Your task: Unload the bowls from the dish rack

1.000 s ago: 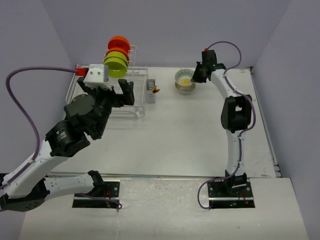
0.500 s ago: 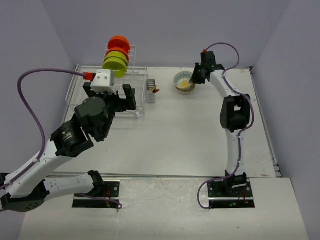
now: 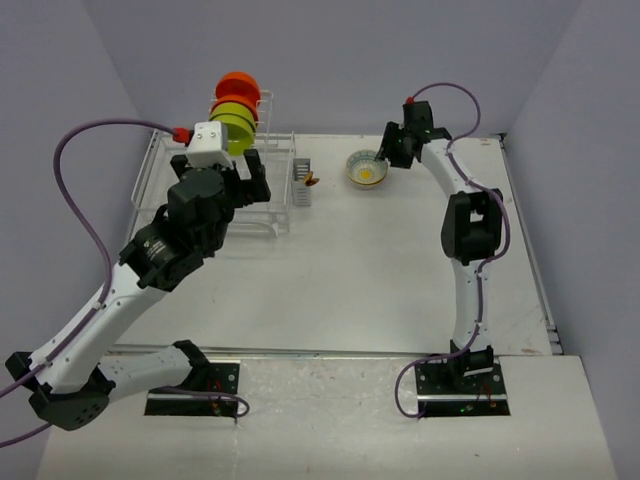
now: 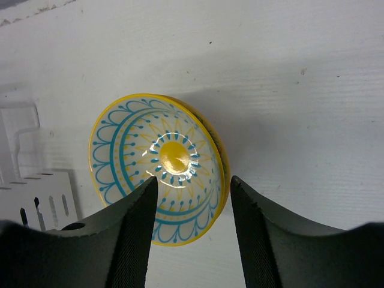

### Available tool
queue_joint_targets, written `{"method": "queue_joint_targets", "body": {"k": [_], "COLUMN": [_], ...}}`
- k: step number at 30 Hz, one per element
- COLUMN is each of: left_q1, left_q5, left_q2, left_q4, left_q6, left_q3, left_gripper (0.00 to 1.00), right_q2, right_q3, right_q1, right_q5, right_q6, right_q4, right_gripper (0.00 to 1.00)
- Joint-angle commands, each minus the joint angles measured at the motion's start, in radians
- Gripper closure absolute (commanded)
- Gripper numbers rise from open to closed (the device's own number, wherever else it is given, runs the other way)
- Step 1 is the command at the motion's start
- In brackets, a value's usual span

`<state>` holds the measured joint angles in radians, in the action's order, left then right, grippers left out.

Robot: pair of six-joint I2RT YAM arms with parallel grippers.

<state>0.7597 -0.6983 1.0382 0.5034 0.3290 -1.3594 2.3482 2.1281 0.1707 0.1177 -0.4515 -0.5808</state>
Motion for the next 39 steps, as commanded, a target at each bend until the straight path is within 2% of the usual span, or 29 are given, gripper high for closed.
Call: {"method": "queue_joint_targets", "body": {"k": [1, 4, 5, 6, 7, 8, 9, 10, 11, 13, 14, 17, 18, 21, 25, 29, 30, 33, 39], "left_q1": [-0.043, -0.105, -0.162, -0.206, -0.291, -0.331, -0.368, -0.416, -0.427, -0.448, -0.454, -0.520, -0.539, -0.571, -0.579, -0.586, -0.586, -0.586, -0.591], "left_q5": [0.039, 0.078, 0.107, 0.200, 0.247, 0.294, 0.365, 0.384, 0.391, 0.413, 0.424, 0.503, 0.548, 0.557, 0.502, 0.506, 0.508, 0.491, 0.470], "left_q2": [0.046, 0.086, 0.097, 0.127, 0.143, 0.160, 0.183, 0.192, 0.197, 0.191, 0.189, 0.209, 0.217, 0.240, 0.282, 0.333, 0.342, 0.370, 0.395], "left_q4": [-0.006, -0.014, -0.019, -0.019, -0.003, 0.001, 0.004, 0.007, -0.002, -0.083, -0.112, -0.189, -0.201, -0.258, -0.281, -0.356, -0.367, -0.385, -0.471], "left_q6": [0.062, 0.117, 0.155, 0.178, 0.252, 0.292, 0.329, 0.373, 0.459, 0.508, 0.550, 0.664, 0.695, 0.798, 0.866, 0.916, 0.917, 0.947, 0.958], "left_q3": [-0.026, -0.063, -0.078, -0.090, -0.119, -0.132, -0.139, -0.147, -0.145, -0.121, -0.095, -0.064, -0.058, -0.030, -0.029, -0.017, -0.014, -0.001, 0.042], "left_gripper": [0.00, 0.00, 0.00, 0.00, 0.00, 0.00, 0.00, 0.00, 0.00, 0.00, 0.00, 0.00, 0.00, 0.01, 0.09, 0.26, 0.26, 0.46, 0.53], "right_q2": [-0.102, -0.173, -0.228, -0.260, -0.298, -0.337, -0.424, -0.469, -0.516, -0.653, -0.694, -0.819, -0.846, -0.976, -1.133, -1.289, -1.311, -1.368, -1.423], "right_q3": [0.032, -0.016, -0.058, -0.083, -0.141, -0.175, -0.207, -0.245, -0.328, -0.420, -0.516, -0.664, -0.692, -0.835, -0.959, -1.037, -1.047, -1.051, -1.025], "right_q1": [-0.002, -0.005, -0.007, -0.007, -0.007, -0.007, -0.007, -0.007, -0.007, -0.010, -0.013, -0.036, -0.039, -0.039, -0.039, -0.039, -0.039, -0.039, -0.039], "right_q5": [-0.045, -0.076, -0.084, -0.093, -0.105, -0.107, -0.108, -0.107, -0.098, -0.041, 0.064, 0.283, 0.307, 0.364, 0.408, 0.416, 0.418, 0.389, 0.344], "right_q6": [0.028, 0.020, 0.013, 0.008, -0.001, -0.007, -0.021, -0.030, -0.036, -0.058, -0.062, -0.119, -0.130, -0.174, -0.210, -0.226, -0.227, -0.219, -0.178], "right_q4": [-0.004, -0.005, -0.004, 0.001, 0.001, 0.002, 0.001, 0.004, 0.007, 0.054, 0.079, 0.153, 0.171, 0.260, 0.314, 0.332, 0.331, 0.302, 0.246], "right_gripper": [0.46, 0.45, 0.43, 0.37, 0.32, 0.26, 0.20, 0.02, 0.01, 0.01, 0.01, 0.01, 0.01, 0.01, 0.01, 0.01, 0.01, 0.01, 0.01]}}
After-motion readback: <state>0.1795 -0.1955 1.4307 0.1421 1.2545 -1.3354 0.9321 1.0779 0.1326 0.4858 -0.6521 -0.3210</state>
